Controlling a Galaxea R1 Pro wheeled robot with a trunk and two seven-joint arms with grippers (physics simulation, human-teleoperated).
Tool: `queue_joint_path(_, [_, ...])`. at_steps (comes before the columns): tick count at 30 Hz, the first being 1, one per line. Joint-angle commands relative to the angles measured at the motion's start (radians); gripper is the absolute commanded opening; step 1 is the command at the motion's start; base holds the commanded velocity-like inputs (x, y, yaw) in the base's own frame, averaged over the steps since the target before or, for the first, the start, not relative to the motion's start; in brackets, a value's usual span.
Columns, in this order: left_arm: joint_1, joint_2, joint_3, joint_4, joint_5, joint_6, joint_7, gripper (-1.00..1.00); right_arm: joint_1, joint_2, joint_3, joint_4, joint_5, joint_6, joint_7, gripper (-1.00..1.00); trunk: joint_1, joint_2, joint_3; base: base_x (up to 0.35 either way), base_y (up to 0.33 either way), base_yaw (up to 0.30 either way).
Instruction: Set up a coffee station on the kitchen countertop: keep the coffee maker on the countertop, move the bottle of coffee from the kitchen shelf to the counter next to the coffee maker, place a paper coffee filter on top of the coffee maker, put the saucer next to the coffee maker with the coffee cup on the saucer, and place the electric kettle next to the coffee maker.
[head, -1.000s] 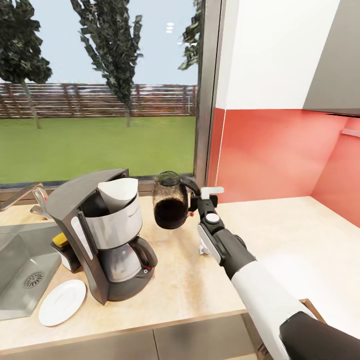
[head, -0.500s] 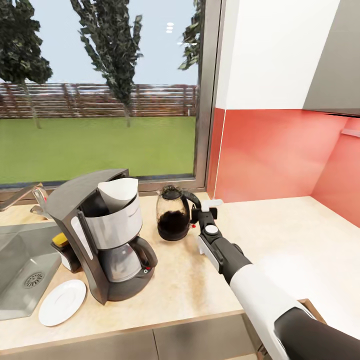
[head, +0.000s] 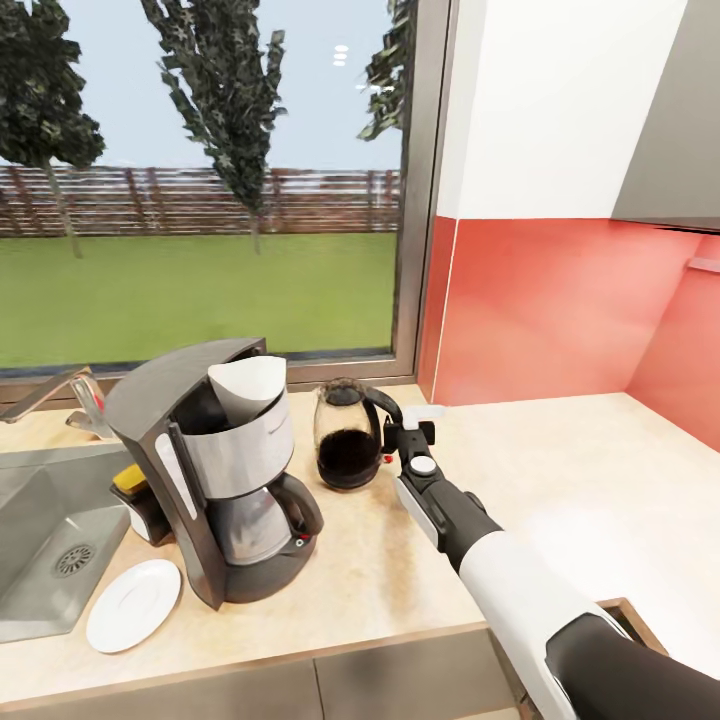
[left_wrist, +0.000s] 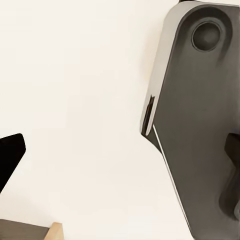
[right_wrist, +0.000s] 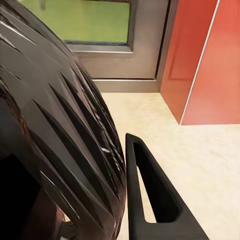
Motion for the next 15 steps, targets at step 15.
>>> queue_joint_path(15, [-0.001, 0.006, 0.004, 0.002, -0.002, -0.003, 0.003, 1.00, -0.001, 0.000, 0.005, 0.042, -0.003, 0.001, -0.009, -1.00, 0.000, -0.002, -0.002, 0.000, 0.042, 0.000])
